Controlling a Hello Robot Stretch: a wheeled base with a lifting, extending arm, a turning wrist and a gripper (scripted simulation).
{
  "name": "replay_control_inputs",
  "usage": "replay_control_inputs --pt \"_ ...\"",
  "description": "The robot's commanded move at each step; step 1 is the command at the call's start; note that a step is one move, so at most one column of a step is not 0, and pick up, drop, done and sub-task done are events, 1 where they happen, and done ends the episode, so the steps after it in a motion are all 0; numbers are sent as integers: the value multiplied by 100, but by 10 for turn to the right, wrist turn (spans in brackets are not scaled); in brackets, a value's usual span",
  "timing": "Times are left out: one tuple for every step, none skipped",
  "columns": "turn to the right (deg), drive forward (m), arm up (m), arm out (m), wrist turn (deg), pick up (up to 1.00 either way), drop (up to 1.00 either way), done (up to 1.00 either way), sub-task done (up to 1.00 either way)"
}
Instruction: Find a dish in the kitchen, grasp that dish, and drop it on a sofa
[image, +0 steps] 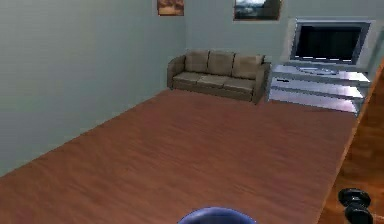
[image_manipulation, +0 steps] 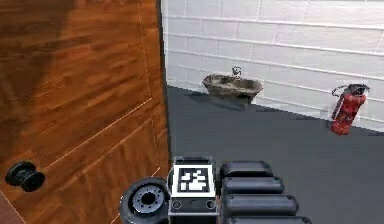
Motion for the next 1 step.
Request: replay_control_inputs --pt "0 100 0 0 0 0 0 0 0"
